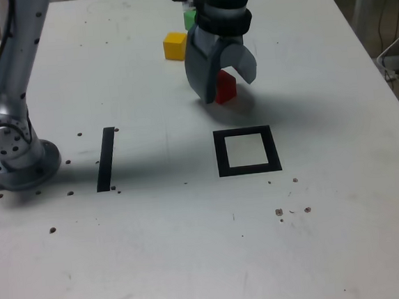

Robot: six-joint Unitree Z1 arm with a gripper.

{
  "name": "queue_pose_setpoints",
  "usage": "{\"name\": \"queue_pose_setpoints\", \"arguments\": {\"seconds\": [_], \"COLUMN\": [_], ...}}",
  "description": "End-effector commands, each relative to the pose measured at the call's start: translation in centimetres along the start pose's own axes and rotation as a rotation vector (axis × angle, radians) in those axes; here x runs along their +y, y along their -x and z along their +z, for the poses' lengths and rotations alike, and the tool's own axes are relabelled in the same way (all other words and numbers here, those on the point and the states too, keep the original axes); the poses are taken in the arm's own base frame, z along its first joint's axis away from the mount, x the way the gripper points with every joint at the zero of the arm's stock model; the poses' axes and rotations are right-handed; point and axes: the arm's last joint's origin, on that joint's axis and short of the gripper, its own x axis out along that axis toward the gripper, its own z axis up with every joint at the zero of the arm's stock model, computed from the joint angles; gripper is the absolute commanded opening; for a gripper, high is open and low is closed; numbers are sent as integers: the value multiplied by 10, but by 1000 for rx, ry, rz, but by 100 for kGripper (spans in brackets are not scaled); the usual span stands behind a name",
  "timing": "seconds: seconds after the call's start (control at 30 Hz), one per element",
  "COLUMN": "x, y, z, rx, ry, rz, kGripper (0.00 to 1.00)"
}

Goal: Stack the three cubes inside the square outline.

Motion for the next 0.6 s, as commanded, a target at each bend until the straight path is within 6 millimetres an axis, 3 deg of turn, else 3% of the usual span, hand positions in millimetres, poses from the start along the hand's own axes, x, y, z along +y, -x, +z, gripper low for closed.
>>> {"name": "queue_pose_setpoints", "arguments": {"seconds": [0.0,0.57], "x": [0,-11], "y": [0,10], "z": [0,-10], "rx": [2,-15], "ry": [-4,-47], "rz": [-2,0], "kGripper": [33,31]}}
